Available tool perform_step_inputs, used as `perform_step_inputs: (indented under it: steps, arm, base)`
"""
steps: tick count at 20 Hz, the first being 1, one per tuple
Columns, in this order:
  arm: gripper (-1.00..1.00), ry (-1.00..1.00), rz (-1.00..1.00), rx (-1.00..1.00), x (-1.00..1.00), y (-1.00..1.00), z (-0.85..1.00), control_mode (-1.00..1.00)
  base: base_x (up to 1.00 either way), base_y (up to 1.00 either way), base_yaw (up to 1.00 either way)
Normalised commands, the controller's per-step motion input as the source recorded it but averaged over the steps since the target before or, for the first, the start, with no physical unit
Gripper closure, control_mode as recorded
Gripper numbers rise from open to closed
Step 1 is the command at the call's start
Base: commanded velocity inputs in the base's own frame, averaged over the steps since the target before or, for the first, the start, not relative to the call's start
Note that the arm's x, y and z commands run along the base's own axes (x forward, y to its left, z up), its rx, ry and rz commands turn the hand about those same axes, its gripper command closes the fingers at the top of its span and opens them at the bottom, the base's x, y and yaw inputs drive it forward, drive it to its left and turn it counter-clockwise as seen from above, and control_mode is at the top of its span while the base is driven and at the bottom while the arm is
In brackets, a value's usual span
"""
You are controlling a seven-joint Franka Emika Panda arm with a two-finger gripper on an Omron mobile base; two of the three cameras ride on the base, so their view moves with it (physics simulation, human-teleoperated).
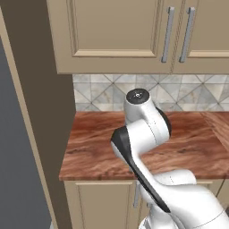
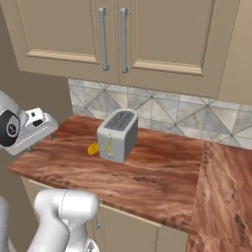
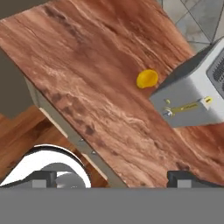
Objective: Place the beer on the top shelf of the fridge to keep it out of children's reach, and place the eggplant and mango on lower shelves for easy access.
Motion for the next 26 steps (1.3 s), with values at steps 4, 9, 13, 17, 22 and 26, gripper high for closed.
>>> perform_step_inputs:
  steps: [4,9,13,17,22,26]
  arm:
    - [-1.00,0.16,0.22,-0.23,0.22,-0.14,-0.42,-1.00]
    - [-1.00,0.15,0.26,-0.20,0.18,-0.24,-0.26,-1.00]
    - [-1.00,0.15,0.28,-0.20,0.14,-0.22,-0.26,-1.00]
    - [-1.00,0.15,0.29,-0.20,0.14,-0.17,-0.26,-1.00]
    - [-1.00,0.15,0.32,-0.20,0.13,-0.17,-0.12,-1.00]
    - [-1.00,0.14,0.33,-0.19,0.16,-0.09,-0.06,-1.00]
  base:
    - [0.00,0.00,0.00]
    - [0.00,0.00,0.00]
    - [0.00,0.00,0.00]
    - [0.00,0.00,0.00]
    - [0.00,0.00,0.00]
    - [0.00,0.00,0.00]
